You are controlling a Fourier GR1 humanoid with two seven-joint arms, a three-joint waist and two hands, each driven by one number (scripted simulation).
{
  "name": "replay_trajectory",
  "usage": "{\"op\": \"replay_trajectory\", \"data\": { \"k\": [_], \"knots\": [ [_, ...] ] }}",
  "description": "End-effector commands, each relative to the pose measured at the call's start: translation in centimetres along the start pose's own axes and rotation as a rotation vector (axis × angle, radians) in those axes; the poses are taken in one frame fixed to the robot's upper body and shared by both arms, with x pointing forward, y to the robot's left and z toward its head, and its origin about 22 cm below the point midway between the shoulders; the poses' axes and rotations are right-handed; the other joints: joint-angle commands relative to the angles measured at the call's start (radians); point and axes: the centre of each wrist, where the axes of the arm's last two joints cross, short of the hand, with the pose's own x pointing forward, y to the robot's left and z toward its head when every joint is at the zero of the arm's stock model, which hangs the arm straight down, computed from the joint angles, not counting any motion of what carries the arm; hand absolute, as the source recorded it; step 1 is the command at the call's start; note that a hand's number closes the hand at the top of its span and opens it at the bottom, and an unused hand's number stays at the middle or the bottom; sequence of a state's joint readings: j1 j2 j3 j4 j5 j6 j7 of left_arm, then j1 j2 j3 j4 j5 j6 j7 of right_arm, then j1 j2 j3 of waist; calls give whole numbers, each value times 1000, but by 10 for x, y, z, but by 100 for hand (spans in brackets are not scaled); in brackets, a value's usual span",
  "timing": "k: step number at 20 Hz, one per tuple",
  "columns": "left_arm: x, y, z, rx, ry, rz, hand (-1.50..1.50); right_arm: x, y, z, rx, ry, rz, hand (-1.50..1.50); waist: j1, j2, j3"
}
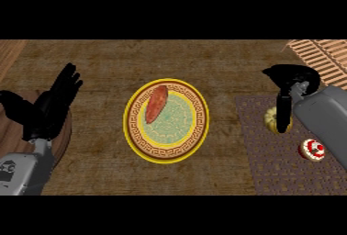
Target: Pick the squash from the placemat and place it in the tiered shelf
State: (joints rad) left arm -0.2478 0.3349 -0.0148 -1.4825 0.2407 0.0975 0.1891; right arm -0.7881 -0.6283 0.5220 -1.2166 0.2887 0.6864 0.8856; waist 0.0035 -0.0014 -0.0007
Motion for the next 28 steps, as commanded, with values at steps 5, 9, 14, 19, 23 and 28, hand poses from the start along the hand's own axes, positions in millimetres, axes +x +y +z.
{"op": "replay_trajectory", "data": {
  "k": [5,9,14,19,23,28],
  "knots": [
    [-7,-12,6,-13,0,22,0,-5,21,-8,61,85,66,-150,-1,0,0],
    [2,-9,3,1,19,9,0,-1,32,3,57,90,51,-150,-6,-2,0],
    [14,-3,-16,19,5,13,0,-9,38,-15,38,98,30,-150,-5,2,1],
    [-7,2,10,8,11,-9,0,-20,47,-35,51,110,29,-150,5,2,1],
    [-3,-13,-1,3,0,-14,0,-18,55,-28,75,104,19,-150,-3,1,1],
    [-7,-8,0,-8,-25,-9,0,-32,79,-47,95,110,15,-150,-3,2,1]
  ]
}}
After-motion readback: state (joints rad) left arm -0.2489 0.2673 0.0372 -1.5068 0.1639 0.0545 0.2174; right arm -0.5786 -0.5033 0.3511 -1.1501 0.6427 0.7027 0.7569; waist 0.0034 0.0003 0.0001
